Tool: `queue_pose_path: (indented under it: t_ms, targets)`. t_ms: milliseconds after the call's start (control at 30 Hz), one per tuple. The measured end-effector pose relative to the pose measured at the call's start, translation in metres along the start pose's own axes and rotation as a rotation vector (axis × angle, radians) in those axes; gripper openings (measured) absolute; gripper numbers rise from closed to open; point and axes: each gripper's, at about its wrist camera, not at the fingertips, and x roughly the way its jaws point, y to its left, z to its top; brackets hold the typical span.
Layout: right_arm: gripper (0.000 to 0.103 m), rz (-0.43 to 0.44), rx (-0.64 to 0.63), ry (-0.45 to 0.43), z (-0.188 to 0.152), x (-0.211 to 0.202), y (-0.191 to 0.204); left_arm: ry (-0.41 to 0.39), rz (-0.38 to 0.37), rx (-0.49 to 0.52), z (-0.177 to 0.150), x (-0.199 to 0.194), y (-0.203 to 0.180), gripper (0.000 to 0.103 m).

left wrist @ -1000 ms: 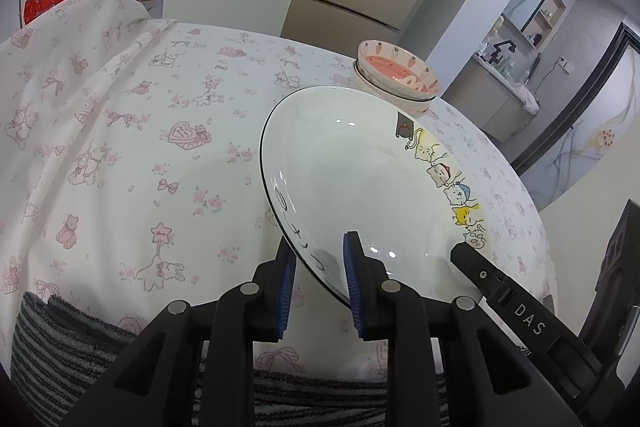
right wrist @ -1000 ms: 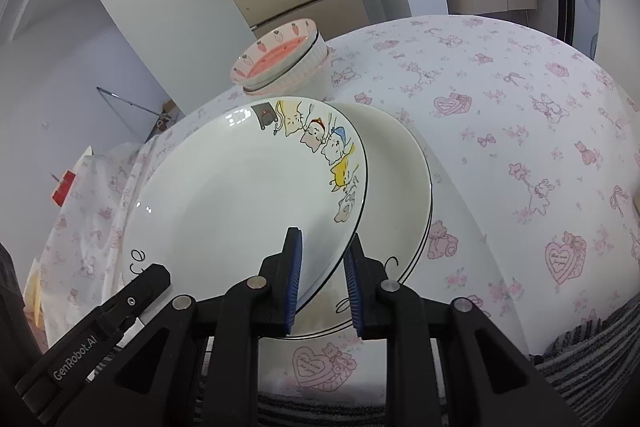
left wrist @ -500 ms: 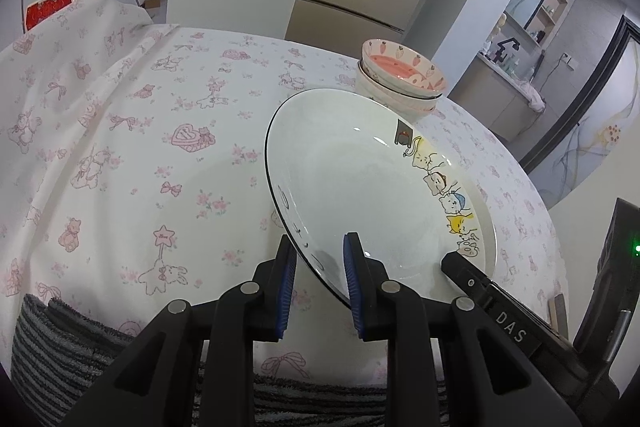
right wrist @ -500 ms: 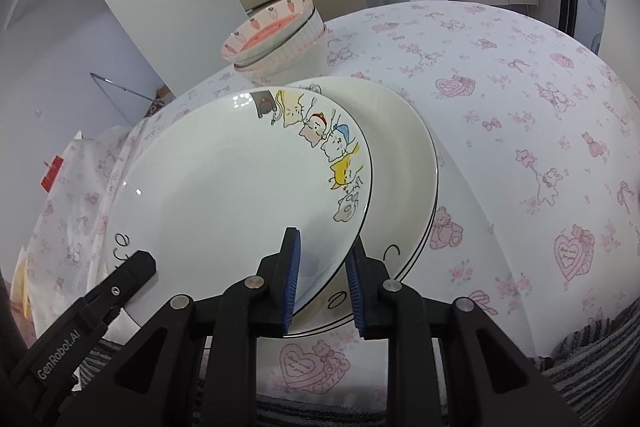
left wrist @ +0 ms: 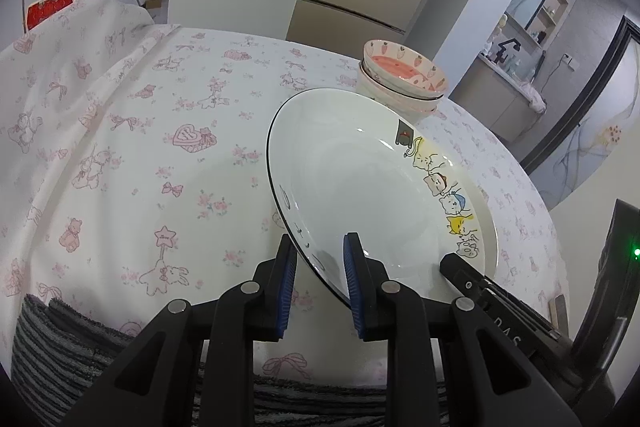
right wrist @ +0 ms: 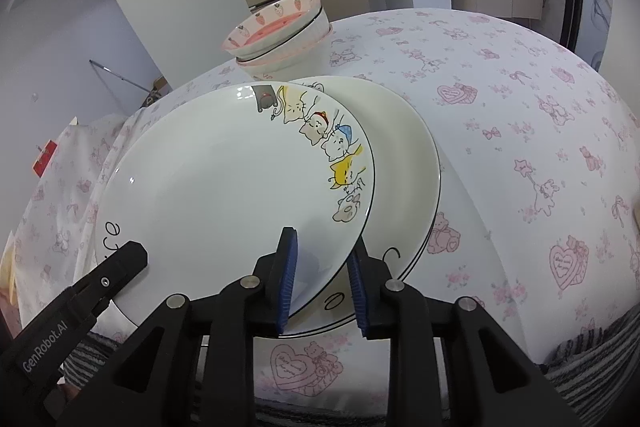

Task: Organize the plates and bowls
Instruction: 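Carry the deep plate over the stacked cartoon plates with both grippers, then lower the deep plate onto the plate stack and open both grippers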

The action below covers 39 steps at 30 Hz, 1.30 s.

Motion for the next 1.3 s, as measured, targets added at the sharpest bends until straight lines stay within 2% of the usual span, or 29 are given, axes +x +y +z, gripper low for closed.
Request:
queue_pose_path:
  t_ms: [233,633,700,733,767,833,1100,1300]
  targets:
    - [0.026,0.034,-0.023,0.043,0.005,0.001,-0.002,-0.020,0.019,0.015,0.000,-0.001,-0.001,0.026]
    - [0.026,-0.043,-0.111,0.030,0.005,0.001,0.004,-0.027,0.023,0.022,0.001,0.000,0.000,0.026]
    - [0.035,-0.064,-0.137,0.022,0.006,0.000,0.006,-0.031,0.028,0.024,0.001,-0.001,0.000,0.025]
    - [0.049,-0.096,-0.150,-0.006,0.007,-0.002,0.008,-0.032,0.029,0.023,0.002,-0.001,0.000,0.025]
    - [0.059,-0.125,-0.169,-0.045,0.008,-0.006,0.009,-0.034,0.030,0.021,0.002,-0.001,0.001,0.024]
    - [0.059,-0.186,-0.197,-0.075,0.010,-0.010,0.010,-0.039,0.034,0.018,0.004,-0.001,0.002,0.024]
    - [0.059,-0.219,-0.172,-0.038,0.015,-0.003,-0.015,-0.009,0.029,0.038,0.001,0.009,-0.004,0.024]
    - [0.059,-0.144,-0.096,-0.024,0.017,-0.003,-0.035,-0.008,0.042,0.055,0.000,0.012,-0.008,0.024]
